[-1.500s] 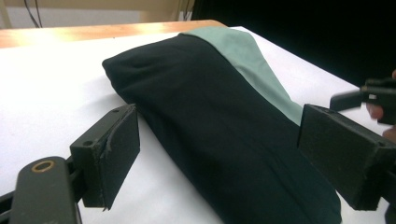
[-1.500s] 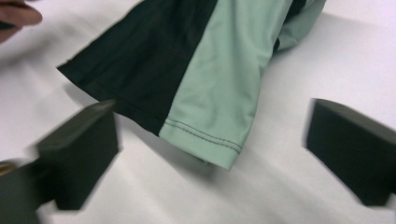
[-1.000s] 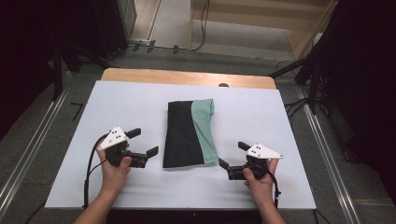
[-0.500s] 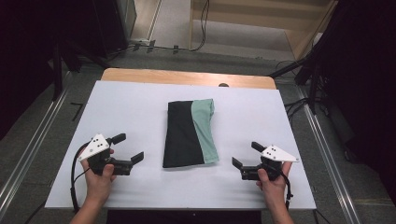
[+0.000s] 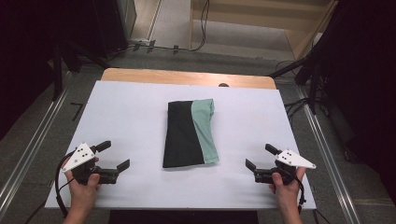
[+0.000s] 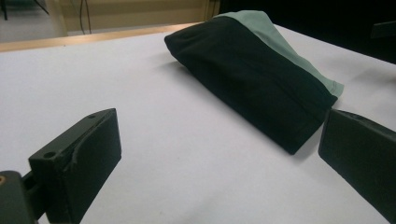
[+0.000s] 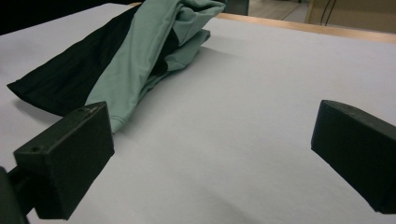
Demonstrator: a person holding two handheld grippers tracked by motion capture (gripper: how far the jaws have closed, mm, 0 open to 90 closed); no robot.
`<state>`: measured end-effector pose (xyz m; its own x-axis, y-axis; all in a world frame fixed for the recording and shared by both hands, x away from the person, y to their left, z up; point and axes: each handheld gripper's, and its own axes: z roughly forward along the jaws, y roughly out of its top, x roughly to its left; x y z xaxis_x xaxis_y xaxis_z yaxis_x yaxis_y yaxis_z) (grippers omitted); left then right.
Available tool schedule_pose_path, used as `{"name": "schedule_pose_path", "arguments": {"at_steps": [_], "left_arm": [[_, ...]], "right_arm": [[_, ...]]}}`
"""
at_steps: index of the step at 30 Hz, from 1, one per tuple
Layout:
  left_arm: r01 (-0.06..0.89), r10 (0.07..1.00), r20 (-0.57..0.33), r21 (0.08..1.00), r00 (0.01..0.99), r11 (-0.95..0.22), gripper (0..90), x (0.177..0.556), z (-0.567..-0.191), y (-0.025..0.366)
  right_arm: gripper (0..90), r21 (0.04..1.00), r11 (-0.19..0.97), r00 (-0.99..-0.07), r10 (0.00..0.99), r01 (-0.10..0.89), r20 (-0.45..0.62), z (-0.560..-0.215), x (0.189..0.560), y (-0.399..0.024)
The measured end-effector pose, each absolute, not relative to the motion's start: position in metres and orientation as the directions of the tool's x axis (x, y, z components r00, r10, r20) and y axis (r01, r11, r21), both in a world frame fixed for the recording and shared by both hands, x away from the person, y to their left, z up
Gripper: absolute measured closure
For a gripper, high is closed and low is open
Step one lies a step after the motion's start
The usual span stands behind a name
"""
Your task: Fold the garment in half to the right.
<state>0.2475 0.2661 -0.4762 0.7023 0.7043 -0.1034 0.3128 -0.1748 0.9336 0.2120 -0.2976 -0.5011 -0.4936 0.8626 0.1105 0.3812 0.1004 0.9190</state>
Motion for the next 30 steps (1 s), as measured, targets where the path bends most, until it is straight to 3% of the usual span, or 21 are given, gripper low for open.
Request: {"name": "schedule_pose_path", "arguments": {"at_steps": [18,30], "left_arm": [[0.351,0.745,-0.106,0.919,0.658,-0.179,0.0,0.241,-0.484,0.305],[0.36,0.737,-0.148,0.923,0.66,-0.136,0.0,0.247,-0.486,0.31]], "right_arm": [[0.0,0.921,0.056,-0.42,0.899,0.387,0.122,-0.508,0.195,-0.344],[0.0,0.925,0.009,-0.374,0.916,0.381,0.145,-0.513,0.196,-0.357]]}}
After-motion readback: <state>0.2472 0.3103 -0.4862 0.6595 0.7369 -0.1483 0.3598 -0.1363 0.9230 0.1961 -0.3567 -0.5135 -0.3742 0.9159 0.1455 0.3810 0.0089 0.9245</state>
